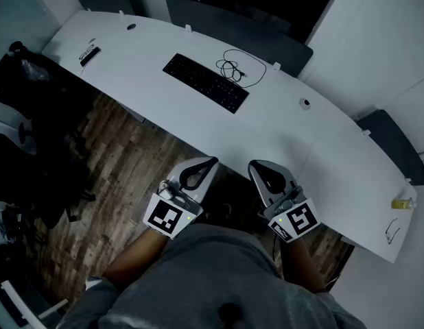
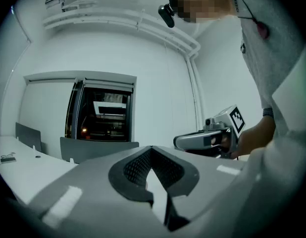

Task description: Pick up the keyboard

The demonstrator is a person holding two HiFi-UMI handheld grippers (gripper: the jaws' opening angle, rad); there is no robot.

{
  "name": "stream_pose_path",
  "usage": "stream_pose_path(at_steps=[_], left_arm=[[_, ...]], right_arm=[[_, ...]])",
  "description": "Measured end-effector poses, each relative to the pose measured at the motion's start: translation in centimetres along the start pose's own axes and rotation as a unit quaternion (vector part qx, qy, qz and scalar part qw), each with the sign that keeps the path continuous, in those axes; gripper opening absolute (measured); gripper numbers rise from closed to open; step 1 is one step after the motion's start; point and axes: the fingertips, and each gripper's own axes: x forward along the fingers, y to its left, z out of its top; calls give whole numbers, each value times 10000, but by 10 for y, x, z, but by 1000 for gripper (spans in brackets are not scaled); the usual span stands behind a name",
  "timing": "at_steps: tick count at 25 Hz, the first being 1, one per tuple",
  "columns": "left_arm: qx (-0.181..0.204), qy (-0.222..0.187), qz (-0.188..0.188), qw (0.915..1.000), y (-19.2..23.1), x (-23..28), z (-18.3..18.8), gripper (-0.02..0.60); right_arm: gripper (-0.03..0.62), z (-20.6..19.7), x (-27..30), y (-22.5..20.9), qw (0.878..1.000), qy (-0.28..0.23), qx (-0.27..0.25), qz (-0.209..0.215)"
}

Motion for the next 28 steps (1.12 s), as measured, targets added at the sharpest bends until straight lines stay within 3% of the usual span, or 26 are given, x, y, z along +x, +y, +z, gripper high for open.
stream_pose_path(at_steps=[12, 19, 28], left_arm=[[-142, 142, 157, 9997, -10, -18, -5, 8], [28, 315, 215, 9993, -9, -29, -7, 6], [-78, 342, 274, 9990, 41, -45, -15, 8]], right_arm=[[17, -5, -9, 14, 10000, 33, 39, -10], [17, -12, -7, 18, 10000, 44, 78, 41], [17, -20, 42, 26, 9995, 303, 67, -16]])
